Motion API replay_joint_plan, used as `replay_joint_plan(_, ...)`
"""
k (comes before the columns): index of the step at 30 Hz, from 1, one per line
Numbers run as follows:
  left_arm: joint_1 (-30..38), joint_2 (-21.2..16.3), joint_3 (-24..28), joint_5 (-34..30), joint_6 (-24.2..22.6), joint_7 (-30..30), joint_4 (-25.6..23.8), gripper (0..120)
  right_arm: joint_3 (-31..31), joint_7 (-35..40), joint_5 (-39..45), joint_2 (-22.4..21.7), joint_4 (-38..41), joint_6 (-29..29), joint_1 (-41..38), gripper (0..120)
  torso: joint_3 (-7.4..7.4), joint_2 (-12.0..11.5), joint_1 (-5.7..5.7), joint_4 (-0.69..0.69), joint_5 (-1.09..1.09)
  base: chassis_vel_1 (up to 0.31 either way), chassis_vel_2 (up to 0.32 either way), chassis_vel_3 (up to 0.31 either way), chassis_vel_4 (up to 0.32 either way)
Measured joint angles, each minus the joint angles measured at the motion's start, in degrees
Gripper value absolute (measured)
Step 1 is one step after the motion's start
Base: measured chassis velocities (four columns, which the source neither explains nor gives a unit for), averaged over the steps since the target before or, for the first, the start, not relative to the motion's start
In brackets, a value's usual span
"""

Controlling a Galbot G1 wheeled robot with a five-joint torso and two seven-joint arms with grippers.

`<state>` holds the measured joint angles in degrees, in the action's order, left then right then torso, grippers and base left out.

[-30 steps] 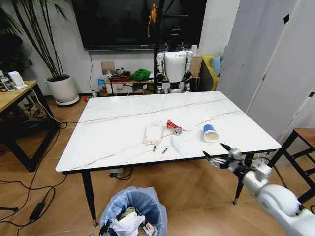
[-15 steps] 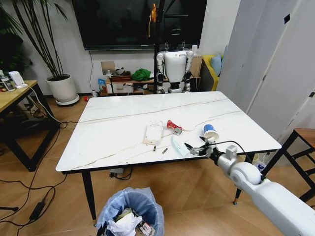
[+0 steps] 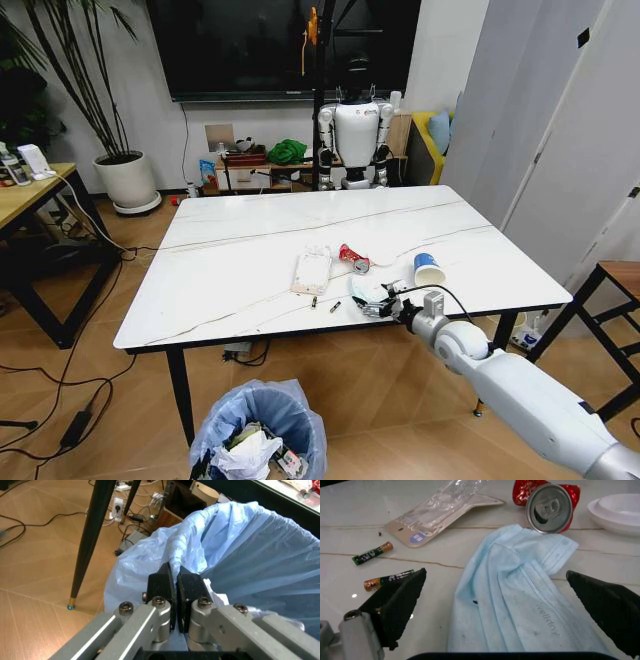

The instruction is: Pick up the trash bin and place the trash from the table into it.

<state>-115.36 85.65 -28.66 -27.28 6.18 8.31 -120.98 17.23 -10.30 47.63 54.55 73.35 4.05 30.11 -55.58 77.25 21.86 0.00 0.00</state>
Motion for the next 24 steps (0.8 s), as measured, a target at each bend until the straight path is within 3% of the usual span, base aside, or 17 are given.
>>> replay_joint_plan(4,0.26,-0.15,-0.14,-0.39,-0.03,0.09,0.12,0,1.14,0.2,-0.93,0.85,-1.58,-0.02,-0.74,100,0.0,0.0,0.0,0.0,0.0,0.0,0.0,0.0,0.0)
replay_joint_plan(8,0.4,-0.26,-0.22,-0.55,-0.07,0.15,0.21,0,1.2,0.44,-0.97,1.06,-1.86,-0.09,-0.85,90,0.0,0.01,0.0,0.0,0.0,0.0,0.0,0.0,0.0)
replay_joint_plan(14,0.89,-0.17,0.15,-0.59,-0.09,0.18,0.96,0,1.08,0.46,-1.02,0.32,-1.35,-0.17,-0.67,63,0.0,0.01,-0.01,0.0,0.0,0.0,0.0,0.0,0.0)
replay_joint_plan(24,1.08,-0.3,0.31,-0.61,-0.16,0.39,1.04,0,0.57,0.39,-0.99,-0.41,-0.61,-0.21,-0.1,33,0.0,0.01,0.0,-0.01,0.0,0.0,0.0,0.0,0.0)
